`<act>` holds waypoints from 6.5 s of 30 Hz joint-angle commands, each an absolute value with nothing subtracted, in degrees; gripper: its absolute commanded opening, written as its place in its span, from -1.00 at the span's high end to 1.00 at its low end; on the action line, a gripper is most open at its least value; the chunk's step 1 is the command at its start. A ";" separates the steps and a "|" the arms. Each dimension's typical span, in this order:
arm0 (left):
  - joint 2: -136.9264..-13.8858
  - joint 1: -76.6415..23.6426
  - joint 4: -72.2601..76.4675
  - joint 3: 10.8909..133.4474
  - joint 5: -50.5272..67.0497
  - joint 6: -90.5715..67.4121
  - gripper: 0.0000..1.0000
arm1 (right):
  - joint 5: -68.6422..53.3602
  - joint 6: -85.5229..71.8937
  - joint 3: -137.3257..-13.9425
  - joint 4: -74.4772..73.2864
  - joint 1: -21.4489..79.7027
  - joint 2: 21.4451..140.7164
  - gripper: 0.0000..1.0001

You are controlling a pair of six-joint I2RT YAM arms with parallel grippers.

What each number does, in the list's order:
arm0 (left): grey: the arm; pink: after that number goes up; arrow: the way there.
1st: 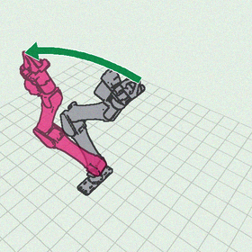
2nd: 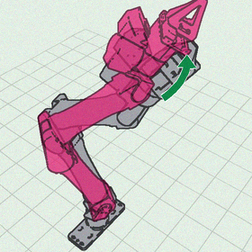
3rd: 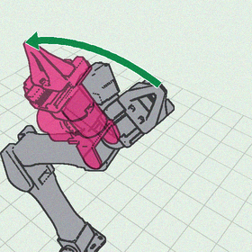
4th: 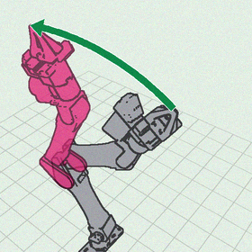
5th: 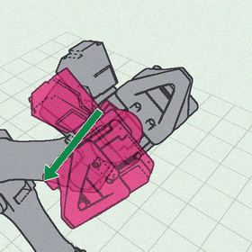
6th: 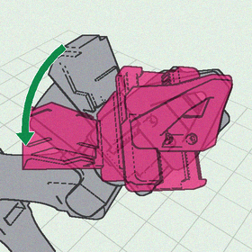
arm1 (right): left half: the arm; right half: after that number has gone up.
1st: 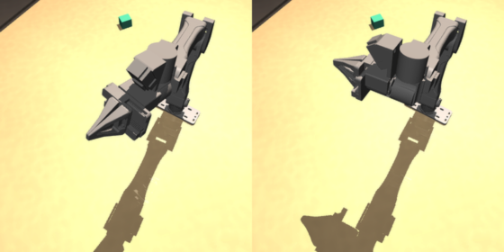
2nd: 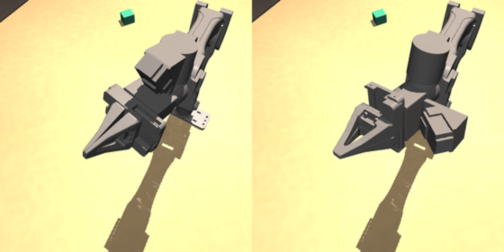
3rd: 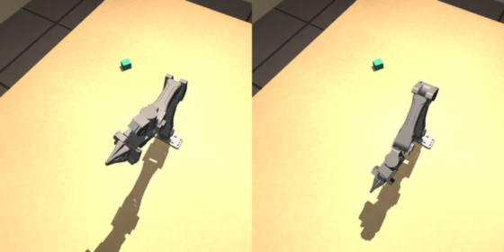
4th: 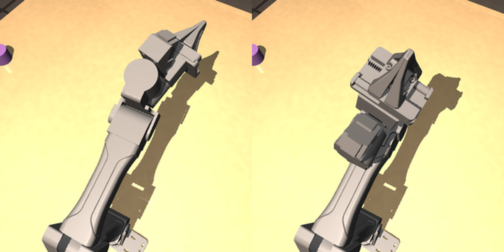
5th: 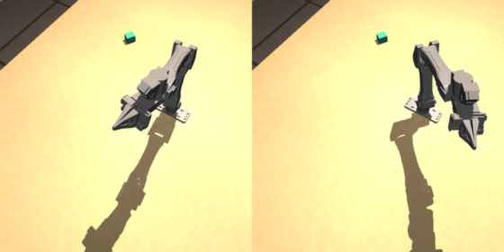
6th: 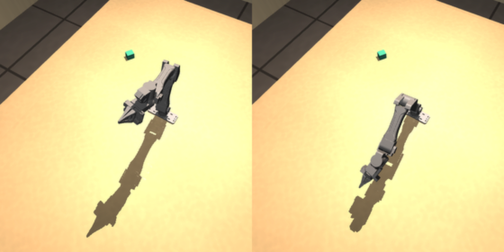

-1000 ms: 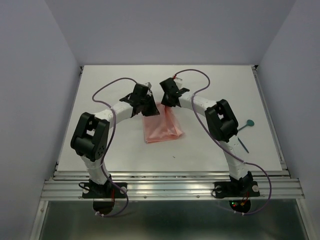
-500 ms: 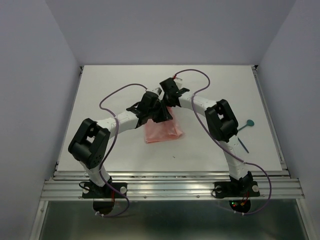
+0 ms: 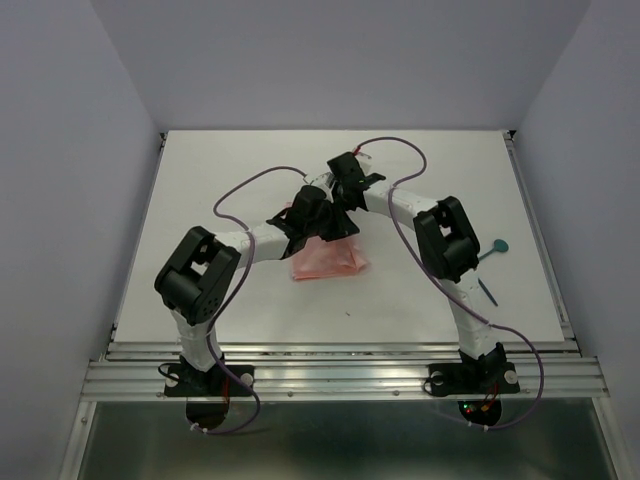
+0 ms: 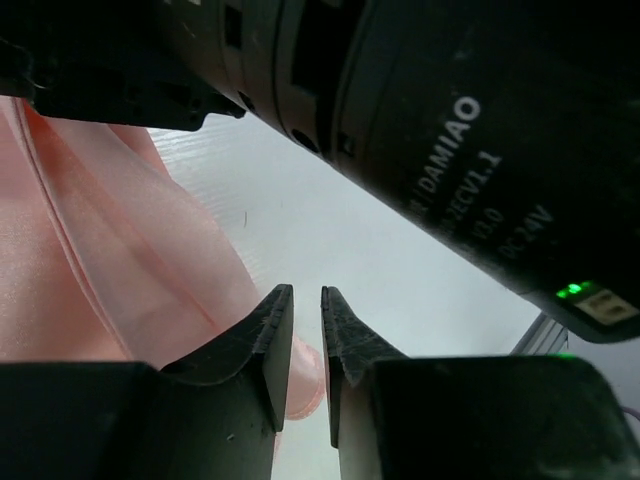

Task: Fold the napkin into a case and place the utensils inside
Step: Fold the lower triangle-folded napkin at the center of the board.

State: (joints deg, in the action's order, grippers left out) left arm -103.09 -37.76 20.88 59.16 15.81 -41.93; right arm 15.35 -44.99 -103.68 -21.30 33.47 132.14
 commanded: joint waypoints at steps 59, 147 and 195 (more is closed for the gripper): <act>-109.78 -37.18 37.44 42.01 25.40 -39.38 0.90 | -2.28 -39.29 -77.52 -8.79 25.31 109.07 0.16; -92.01 -23.03 6.15 58.26 18.20 -32.34 1.00 | -18.11 -42.71 -85.08 -2.72 25.22 120.76 0.50; -119.53 -20.39 14.06 77.43 29.71 -35.86 1.00 | -17.84 -42.10 -85.52 -4.39 25.75 119.62 0.50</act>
